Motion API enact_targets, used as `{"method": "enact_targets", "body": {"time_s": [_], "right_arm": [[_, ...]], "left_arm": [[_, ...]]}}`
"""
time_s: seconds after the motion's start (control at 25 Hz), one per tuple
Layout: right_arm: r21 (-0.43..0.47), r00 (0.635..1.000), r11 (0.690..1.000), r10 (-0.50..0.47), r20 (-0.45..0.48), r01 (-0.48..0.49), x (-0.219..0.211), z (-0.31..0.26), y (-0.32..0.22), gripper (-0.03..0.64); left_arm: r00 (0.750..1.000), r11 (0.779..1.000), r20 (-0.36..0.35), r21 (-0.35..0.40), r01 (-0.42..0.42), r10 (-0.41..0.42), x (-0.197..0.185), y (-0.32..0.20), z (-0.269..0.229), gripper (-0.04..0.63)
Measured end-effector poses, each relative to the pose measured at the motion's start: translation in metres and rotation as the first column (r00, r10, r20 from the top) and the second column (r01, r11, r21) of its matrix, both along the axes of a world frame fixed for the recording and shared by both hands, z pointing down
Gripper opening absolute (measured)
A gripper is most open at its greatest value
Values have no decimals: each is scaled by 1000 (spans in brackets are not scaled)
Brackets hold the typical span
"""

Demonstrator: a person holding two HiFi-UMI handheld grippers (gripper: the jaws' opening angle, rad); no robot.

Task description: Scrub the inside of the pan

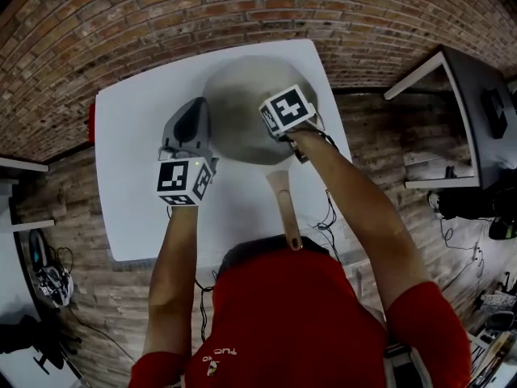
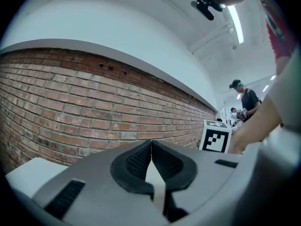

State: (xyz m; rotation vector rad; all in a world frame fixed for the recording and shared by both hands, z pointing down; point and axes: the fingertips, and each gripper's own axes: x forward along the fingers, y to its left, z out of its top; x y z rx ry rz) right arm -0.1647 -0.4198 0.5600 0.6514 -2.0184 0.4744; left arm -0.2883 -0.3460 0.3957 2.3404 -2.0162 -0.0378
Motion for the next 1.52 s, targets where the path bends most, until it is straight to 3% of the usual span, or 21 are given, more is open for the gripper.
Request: {"method": "enact_targets", "body": {"time_s": [0.36, 0.6, 1.0, 1.16, 1.52], "right_arm": [[26, 1000, 999, -20, 18, 20, 1, -11, 5, 87], [32, 987, 989, -145, 75, 143, -45, -24, 33, 87], [-42, 935, 937, -342, 94, 346, -94, -5, 86, 87], [-45, 928, 927, -370, 27, 371, -82, 2, 85, 87], [-41, 944, 950, -312, -112, 309, -12, -2, 57, 87]], "left_arm": [[1000, 1000, 1, -11, -3, 3, 2, 3, 5, 15], [1000, 1000, 3, -12, 11, -11, -1, 8, 5, 15], [1000, 1000, -1, -20, 22, -22, 2, 17, 7, 15], [1000, 999, 1, -23, 24, -24, -1, 19, 8, 15], [1000, 1000, 9, -24, 8, -8, 7, 21, 9, 15]]}}
